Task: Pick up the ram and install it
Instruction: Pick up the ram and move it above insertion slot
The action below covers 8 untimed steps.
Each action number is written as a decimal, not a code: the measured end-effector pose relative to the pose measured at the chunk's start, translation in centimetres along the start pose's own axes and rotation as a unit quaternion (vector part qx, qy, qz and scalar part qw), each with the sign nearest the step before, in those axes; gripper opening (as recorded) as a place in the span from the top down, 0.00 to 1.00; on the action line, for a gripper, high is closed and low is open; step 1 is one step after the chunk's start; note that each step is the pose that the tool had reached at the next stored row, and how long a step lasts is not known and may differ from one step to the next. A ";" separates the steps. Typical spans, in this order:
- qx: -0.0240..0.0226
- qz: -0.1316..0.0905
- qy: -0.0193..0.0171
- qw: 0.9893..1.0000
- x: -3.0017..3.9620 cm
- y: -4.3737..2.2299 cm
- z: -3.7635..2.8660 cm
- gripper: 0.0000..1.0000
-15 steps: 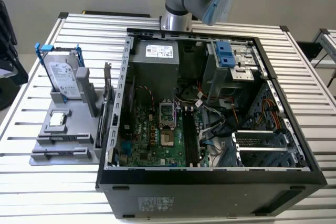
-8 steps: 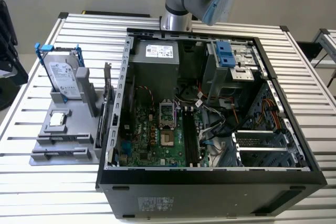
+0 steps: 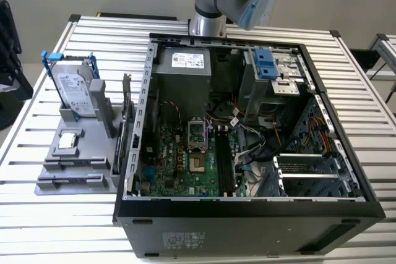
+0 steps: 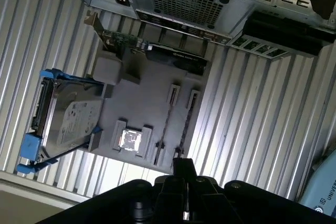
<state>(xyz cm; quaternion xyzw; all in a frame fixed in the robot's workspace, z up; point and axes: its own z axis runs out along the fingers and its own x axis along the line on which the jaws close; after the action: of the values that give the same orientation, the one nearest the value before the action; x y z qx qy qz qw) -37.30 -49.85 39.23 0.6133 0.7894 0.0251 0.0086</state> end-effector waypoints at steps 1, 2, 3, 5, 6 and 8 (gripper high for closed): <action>0.000 0.003 0.000 1.000 0.00 -0.01 -0.01 1.00; 0.000 0.006 0.000 1.000 0.00 -0.01 0.00 1.00; 0.000 0.010 0.000 1.000 0.01 -0.02 0.00 1.00; 0.000 0.016 -0.001 1.000 0.01 -0.03 -0.01 1.00; 0.000 0.019 -0.001 1.000 0.01 -0.04 0.00 1.00; 0.000 0.025 -0.001 1.000 0.01 -0.05 0.00 1.00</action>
<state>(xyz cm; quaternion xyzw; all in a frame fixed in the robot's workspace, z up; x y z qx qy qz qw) -37.35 -49.85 39.23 0.6331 0.7736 0.0249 0.0092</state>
